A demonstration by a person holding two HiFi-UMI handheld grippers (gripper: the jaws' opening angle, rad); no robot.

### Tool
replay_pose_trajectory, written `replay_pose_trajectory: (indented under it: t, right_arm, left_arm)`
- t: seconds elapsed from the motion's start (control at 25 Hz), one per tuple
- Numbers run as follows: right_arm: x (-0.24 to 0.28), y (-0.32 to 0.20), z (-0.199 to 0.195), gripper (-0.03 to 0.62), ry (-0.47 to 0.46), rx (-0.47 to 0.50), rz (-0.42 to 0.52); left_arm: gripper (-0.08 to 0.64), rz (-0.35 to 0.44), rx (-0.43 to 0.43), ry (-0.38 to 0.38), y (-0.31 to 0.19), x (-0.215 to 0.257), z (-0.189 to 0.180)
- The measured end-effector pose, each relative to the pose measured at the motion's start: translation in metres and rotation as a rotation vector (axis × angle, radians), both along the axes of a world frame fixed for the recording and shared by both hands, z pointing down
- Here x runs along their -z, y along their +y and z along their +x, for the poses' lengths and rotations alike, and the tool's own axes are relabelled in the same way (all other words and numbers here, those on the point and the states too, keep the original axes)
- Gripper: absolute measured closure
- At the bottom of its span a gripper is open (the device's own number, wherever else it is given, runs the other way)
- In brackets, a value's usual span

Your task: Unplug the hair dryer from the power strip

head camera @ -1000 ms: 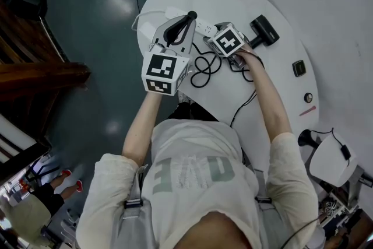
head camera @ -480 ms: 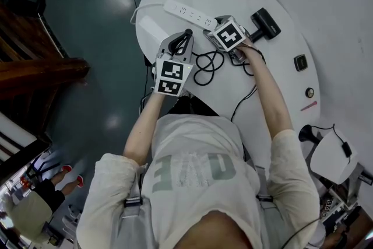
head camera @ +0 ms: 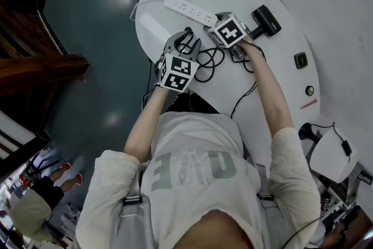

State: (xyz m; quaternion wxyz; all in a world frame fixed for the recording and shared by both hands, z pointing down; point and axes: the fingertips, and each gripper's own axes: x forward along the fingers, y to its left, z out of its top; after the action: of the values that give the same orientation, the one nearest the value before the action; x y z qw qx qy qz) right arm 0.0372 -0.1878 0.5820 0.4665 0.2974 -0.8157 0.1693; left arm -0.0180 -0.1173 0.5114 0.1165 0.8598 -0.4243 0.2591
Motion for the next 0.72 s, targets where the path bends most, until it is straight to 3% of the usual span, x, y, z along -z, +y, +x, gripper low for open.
replay_pose_trajectory:
  t: [0.04, 0.36, 0.72]
  right_arm:
    - [0.000, 0.000, 0.000, 0.328, 0.000, 0.000, 0.000]
    - [0.000, 0.001, 0.000, 0.328, -0.004, -0.005, 0.008]
    - [0.002, 0.009, -0.006, 0.328, -0.012, 0.006, 0.004]
  left_arm:
    - [0.382, -0.018, -0.003, 0.010, 0.001, -0.003, 0.002]
    - [0.359, -0.025, 0.034, 0.035, 0.001, 0.000, -0.002]
    - [0.344, 0.100, 0.106, 0.097, -0.039, 0.061, -0.014]
